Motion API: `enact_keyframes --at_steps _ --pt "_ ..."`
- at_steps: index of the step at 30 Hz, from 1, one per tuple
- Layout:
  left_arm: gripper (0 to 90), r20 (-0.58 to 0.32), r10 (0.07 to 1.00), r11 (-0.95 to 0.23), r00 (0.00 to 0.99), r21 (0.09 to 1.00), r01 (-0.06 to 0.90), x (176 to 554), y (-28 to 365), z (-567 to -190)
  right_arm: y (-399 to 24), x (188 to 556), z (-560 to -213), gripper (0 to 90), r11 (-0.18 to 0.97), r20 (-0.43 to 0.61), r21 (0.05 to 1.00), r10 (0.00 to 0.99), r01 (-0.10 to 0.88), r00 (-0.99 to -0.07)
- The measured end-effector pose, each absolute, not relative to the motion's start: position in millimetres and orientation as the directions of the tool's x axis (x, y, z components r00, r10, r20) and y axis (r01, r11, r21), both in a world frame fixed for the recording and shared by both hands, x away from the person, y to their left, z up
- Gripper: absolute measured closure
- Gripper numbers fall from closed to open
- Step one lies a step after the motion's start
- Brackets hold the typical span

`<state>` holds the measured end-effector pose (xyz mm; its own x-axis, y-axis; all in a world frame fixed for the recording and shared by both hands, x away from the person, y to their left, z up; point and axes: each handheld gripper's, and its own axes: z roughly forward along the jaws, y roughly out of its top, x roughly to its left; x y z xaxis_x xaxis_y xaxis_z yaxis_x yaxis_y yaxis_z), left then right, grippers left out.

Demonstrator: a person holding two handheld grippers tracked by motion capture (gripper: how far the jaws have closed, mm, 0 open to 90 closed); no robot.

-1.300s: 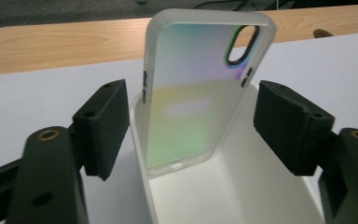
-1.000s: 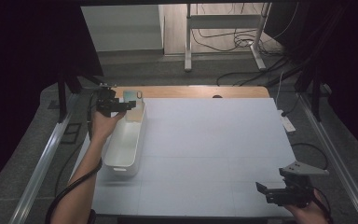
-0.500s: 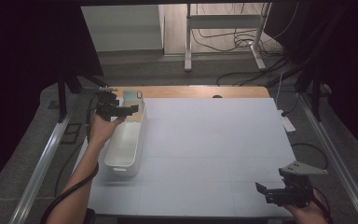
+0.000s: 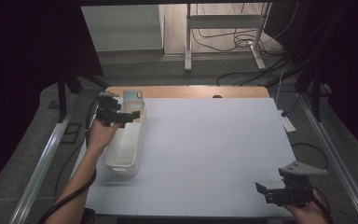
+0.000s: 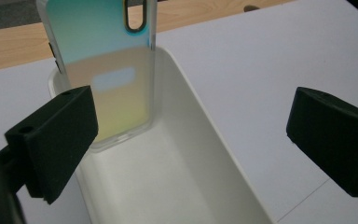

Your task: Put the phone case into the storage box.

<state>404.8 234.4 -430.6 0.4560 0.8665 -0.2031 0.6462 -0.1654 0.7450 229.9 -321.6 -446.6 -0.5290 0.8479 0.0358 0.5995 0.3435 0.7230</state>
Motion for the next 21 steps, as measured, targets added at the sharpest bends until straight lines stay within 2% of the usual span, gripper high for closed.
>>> enact_keyframes --at_steps 8,21 --pt "1.8 -0.178 0.86 -0.202 0.478 0.742 0.639 392 229 -433 -322 230 -447 0.1 0.341 0.038 0.722 0.849 0.601 -0.527" --pt "1.8 -0.197 0.835 -0.197 0.514 0.765 0.613 371 227 -436 -322 231 -447 0.0 0.337 0.041 0.721 0.852 0.606 -0.523"
